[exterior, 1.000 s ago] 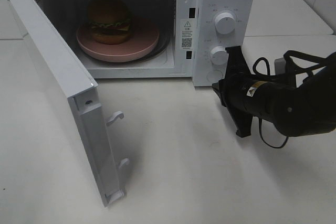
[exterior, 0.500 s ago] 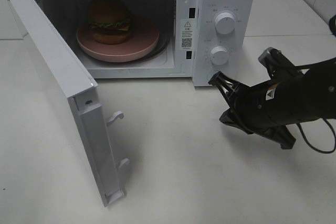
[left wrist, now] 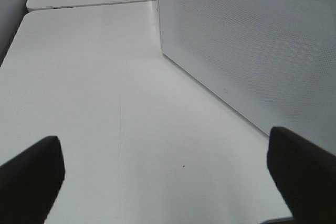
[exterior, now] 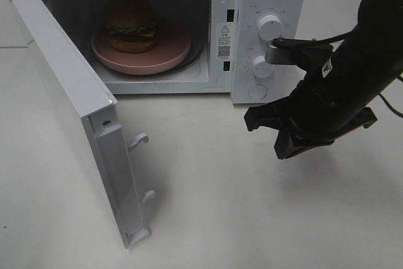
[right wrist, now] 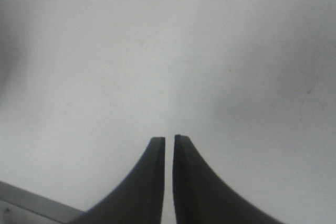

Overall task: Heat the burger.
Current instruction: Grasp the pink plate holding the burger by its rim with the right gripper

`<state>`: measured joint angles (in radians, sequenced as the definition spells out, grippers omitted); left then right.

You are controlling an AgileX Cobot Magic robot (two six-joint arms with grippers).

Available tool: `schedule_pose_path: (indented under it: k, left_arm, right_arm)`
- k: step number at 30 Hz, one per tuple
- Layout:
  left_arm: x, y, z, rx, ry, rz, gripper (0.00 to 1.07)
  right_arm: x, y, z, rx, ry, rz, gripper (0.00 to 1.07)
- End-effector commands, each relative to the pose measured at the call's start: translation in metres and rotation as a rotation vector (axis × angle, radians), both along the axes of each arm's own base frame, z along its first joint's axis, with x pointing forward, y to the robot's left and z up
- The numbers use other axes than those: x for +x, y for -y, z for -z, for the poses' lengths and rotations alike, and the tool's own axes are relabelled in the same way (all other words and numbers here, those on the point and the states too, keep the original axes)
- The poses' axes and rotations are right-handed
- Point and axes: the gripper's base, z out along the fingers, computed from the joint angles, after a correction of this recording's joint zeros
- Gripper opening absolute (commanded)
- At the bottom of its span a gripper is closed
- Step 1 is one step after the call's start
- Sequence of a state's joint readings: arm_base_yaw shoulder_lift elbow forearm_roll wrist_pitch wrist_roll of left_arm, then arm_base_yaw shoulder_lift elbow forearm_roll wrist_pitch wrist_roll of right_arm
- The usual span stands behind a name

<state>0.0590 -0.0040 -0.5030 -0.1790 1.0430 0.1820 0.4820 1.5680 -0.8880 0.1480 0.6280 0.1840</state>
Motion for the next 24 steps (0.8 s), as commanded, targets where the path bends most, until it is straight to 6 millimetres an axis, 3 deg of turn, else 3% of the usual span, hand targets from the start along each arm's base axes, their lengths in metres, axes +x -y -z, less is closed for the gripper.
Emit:
schedule_pose_path:
  k: [1, 6, 9, 11, 19, 24]
  left_arm:
    - [-0.0029, 0.0003, 0.0007, -0.006, 0.017, 0.000, 1.00]
    - [-0.0029, 0.0003, 0.0007, -0.006, 0.017, 0.000, 1.00]
    - [-0.0029, 0.0003, 0.0007, -0.006, 0.017, 0.000, 1.00]
    - [-0.0029, 0.0003, 0.0007, -0.006, 0.017, 0.000, 1.00]
    - [-0.0029, 0.0003, 0.0007, -0.006, 0.017, 0.000, 1.00]
    - [-0.0029, 0.0003, 0.0007, -0.006, 0.017, 0.000, 1.00]
  right_arm:
    - [-0.0028, 0.0023, -0.0070, -0.045, -0.036, -0.117, 0.09]
    - [-0.0075, 0.0040, -0.0148, -0.107, -0.088, -0.381, 0.11]
    - [-0.0080, 0.0043, -0.0150, -0.114, -0.087, -0.424, 0.11]
    - [-0.0089, 0.0054, -0.0158, -0.139, -0.070, -0.601, 0.12]
    - [-0.0088, 0.0045, -0.0158, -0.158, -0.024, -0.811, 0.13]
    - [-0.0089, 0.0047, -0.0158, -0.186, 0.039, -1.149, 0.13]
